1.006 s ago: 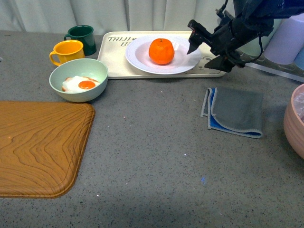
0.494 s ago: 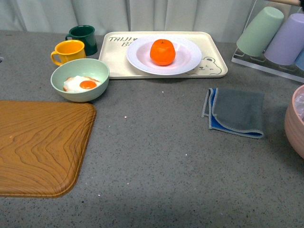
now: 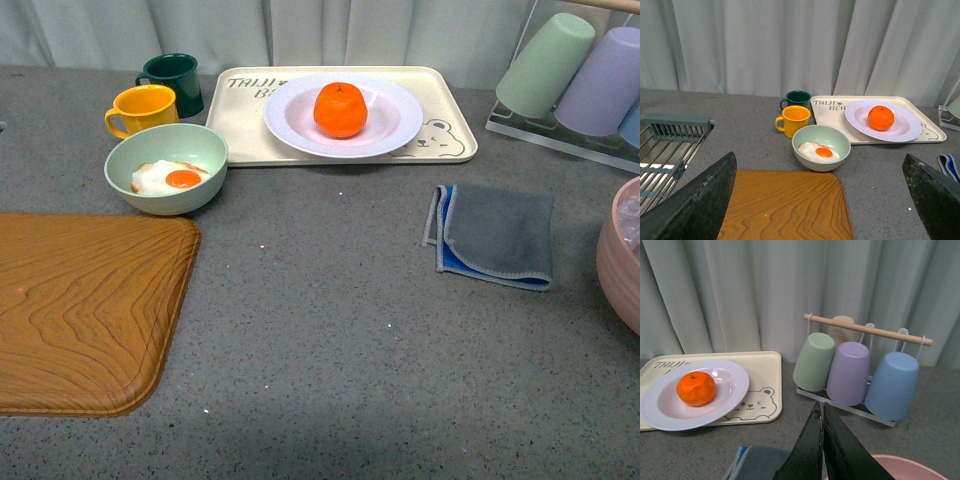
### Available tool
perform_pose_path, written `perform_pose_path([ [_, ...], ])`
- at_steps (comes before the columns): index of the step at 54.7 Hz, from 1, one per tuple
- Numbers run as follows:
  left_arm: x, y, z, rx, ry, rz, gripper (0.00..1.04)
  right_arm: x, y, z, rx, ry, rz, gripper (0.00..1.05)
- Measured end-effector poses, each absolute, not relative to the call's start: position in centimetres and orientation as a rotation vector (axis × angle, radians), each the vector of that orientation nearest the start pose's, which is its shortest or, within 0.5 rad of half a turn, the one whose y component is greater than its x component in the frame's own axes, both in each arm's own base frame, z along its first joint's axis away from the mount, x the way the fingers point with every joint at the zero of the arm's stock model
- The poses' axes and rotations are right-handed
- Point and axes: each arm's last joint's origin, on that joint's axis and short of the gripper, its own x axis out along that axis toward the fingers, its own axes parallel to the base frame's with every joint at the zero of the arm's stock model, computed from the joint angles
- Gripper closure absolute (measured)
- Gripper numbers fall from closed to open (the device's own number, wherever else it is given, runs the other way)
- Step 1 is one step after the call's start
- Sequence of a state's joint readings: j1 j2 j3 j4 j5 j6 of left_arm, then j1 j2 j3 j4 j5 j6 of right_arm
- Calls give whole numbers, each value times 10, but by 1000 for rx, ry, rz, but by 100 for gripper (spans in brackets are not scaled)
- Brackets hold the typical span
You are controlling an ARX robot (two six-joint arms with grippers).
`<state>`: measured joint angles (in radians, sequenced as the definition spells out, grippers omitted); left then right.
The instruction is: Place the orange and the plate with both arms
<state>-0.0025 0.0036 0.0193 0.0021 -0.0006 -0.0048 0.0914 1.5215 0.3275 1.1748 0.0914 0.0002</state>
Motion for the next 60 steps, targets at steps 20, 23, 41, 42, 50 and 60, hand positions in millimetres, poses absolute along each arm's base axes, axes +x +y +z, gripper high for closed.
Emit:
perform_pose_path([
  [20, 97, 0, 170, -5, -18, -2, 7, 183, 0, 161, 0, 18, -3, 104],
  [23, 97, 0, 170, -5, -18, -2, 7, 176, 0, 161, 0, 20, -3, 104],
  [41, 97, 0, 170, -5, -18, -2, 7, 153, 0, 162, 0, 17, 0, 104],
  [42, 97, 0, 170, -5, -18, -2, 7, 151, 0, 162, 0, 17, -1, 104],
  [50, 97, 0, 170, -5, -18, -2, 7, 144, 0, 163, 0, 14, 0, 104],
  [60, 97, 0, 170, -5, -18, -2, 7, 135, 0, 165, 0, 6, 0, 104],
])
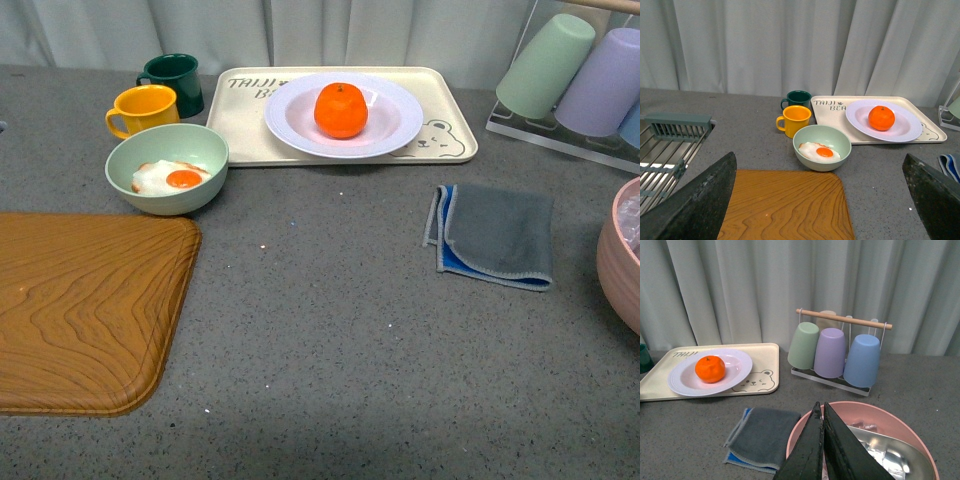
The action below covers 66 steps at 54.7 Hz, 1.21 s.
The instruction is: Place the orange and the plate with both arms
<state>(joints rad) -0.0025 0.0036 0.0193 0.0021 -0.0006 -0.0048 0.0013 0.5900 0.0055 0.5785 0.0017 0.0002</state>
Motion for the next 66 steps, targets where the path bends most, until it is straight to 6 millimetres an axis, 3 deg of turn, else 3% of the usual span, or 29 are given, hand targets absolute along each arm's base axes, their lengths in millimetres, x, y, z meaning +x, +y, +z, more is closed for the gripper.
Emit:
perform_pose_path([
  [58, 97, 0, 170, -5, -18, -2, 7, 108, 0, 168, 0, -9, 0, 104],
  [66, 97, 0, 170, -5, -17, -2, 7, 98, 0, 165, 0, -4, 3, 104],
])
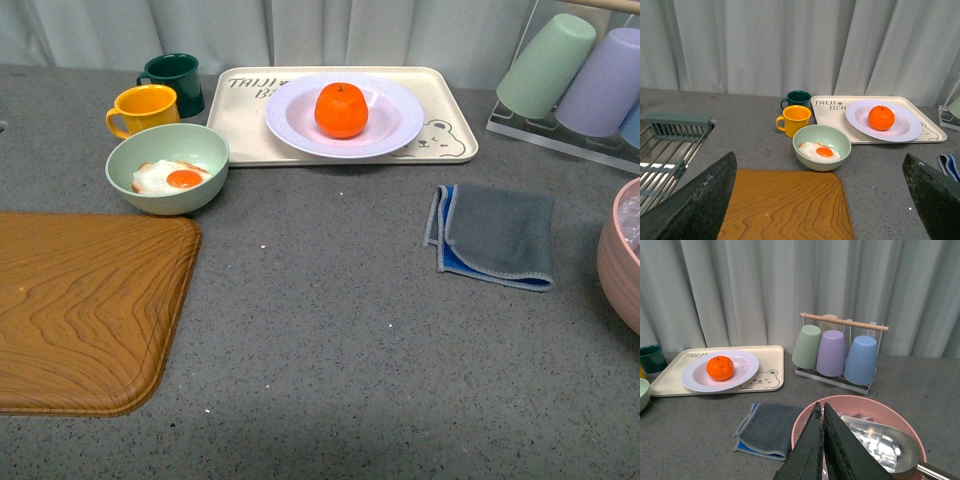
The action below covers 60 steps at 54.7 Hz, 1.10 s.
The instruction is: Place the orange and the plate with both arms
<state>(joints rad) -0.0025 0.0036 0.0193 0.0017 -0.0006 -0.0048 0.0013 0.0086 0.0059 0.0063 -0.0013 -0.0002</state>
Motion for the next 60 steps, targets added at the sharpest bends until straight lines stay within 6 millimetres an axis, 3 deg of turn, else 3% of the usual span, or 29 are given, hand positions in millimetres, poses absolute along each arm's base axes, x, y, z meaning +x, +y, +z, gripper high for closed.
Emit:
perform_pose_path([
  [8, 97, 0, 170, -5, -17, -2, 7, 98, 0, 165, -1, -3, 3, 103],
  [39, 97, 0, 170, -5, -18, -2, 7, 98, 0, 165, 1, -3, 3, 8],
  [60, 97, 0, 170, -5, -18, -2, 7, 98, 0, 165, 0, -3, 3, 9],
])
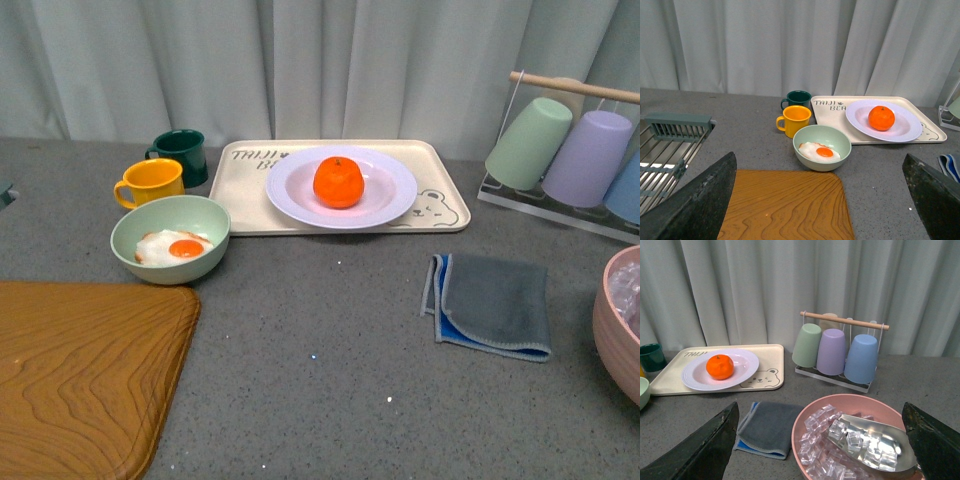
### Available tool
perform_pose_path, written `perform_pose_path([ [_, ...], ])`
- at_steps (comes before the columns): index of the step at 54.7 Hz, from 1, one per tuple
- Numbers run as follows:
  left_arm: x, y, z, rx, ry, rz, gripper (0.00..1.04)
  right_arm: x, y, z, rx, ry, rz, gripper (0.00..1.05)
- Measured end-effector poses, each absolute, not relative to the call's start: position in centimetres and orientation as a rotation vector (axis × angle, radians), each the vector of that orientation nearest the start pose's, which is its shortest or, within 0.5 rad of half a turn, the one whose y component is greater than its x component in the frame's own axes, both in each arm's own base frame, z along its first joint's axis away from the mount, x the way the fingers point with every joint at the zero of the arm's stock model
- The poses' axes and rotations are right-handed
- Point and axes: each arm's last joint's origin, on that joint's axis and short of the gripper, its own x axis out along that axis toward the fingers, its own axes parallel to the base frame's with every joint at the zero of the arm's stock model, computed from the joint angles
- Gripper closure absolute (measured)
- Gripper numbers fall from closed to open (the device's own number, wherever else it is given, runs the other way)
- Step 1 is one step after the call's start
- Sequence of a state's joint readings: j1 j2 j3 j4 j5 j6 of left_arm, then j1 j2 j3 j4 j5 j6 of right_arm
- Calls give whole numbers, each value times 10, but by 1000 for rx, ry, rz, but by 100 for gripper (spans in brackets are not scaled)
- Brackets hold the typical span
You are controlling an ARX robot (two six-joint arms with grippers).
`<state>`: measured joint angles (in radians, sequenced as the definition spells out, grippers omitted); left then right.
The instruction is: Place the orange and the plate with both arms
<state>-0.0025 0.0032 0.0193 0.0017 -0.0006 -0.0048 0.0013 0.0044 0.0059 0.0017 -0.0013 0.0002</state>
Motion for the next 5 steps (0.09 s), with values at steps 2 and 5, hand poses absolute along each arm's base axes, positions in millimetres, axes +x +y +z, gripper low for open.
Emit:
perform_pose_path([
  [2, 97, 0, 170, -5, -17, -2, 7, 98, 0, 165, 0, -3, 2, 9],
  [5, 97, 0, 170, -5, -17, -2, 7, 98, 0, 165, 0, -3, 3, 9],
])
